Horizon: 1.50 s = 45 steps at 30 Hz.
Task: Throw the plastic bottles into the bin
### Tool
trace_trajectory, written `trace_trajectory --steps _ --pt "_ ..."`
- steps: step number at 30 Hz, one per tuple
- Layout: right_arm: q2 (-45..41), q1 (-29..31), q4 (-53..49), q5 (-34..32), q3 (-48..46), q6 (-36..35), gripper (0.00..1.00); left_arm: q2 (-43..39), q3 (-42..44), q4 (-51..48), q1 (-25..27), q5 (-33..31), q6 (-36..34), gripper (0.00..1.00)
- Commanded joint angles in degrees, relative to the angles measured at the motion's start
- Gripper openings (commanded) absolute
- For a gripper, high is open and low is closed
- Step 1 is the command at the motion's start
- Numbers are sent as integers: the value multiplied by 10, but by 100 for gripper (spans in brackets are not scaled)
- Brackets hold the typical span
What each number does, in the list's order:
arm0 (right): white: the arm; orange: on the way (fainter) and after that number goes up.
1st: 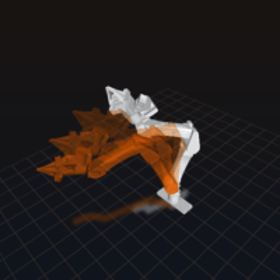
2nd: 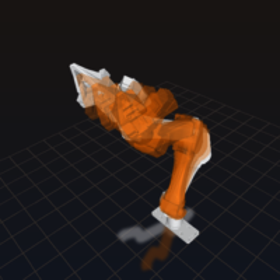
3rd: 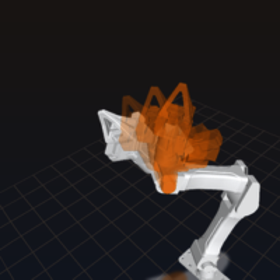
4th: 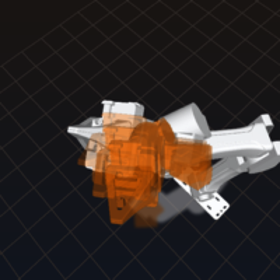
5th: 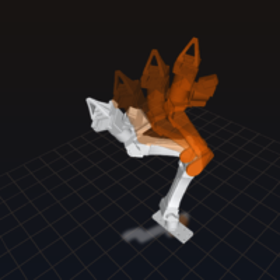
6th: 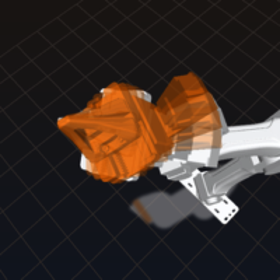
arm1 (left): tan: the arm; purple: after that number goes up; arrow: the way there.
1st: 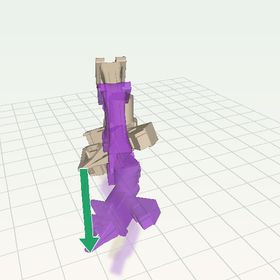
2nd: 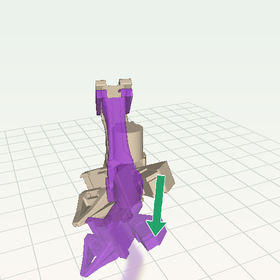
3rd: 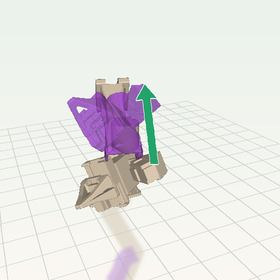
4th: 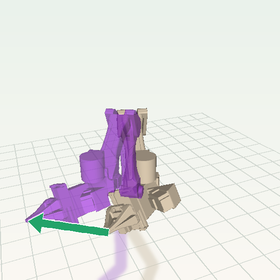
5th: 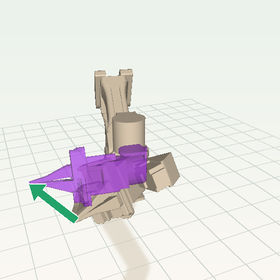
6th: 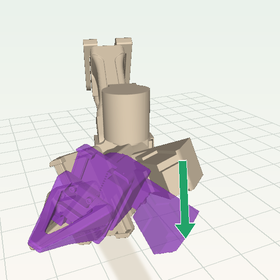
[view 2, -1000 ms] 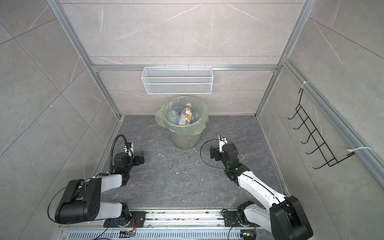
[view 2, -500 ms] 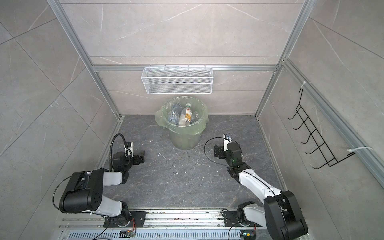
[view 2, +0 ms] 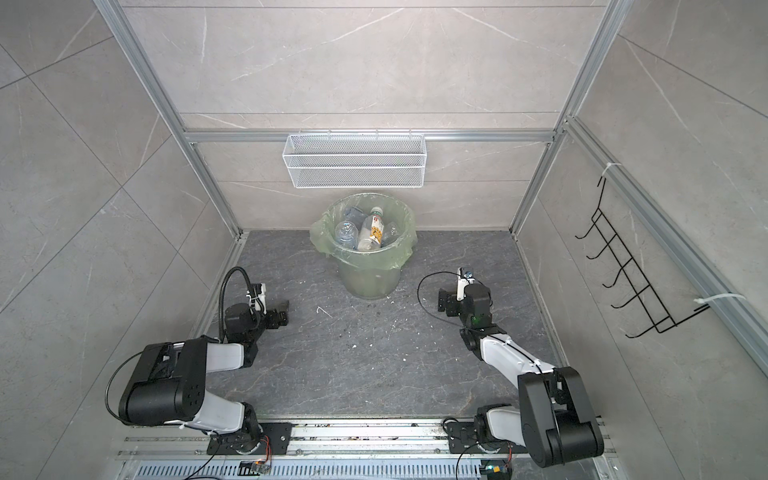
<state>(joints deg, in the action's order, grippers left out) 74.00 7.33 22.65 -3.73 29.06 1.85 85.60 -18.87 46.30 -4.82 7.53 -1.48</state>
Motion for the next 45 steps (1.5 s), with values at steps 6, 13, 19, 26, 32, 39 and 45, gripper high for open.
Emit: trace_trajectory --steps 6,13,19,26,32,39,45 --pt "11 -24 46 17 -11 0 100 0 -6 41 -4 41 -12 100" --pt "30 -33 80 37 -21 -10 100 1 -6 40 -5 42 -11 100" --pt "112 -34 179 64 -37 -26 99 0 -6 41 -5 43 -12 100" --pt "110 -33 172 84 -37 -38 99 0 -6 40 -5 42 -12 100" --pt "111 -32 171 82 -36 -38 100 0 -6 40 -6 43 -12 100" --pt "110 -27 174 72 -38 -39 100 0 -6 40 -5 44 -12 100" --pt "109 -27 174 71 -39 -40 100 0 -6 40 -5 43 -12 100"
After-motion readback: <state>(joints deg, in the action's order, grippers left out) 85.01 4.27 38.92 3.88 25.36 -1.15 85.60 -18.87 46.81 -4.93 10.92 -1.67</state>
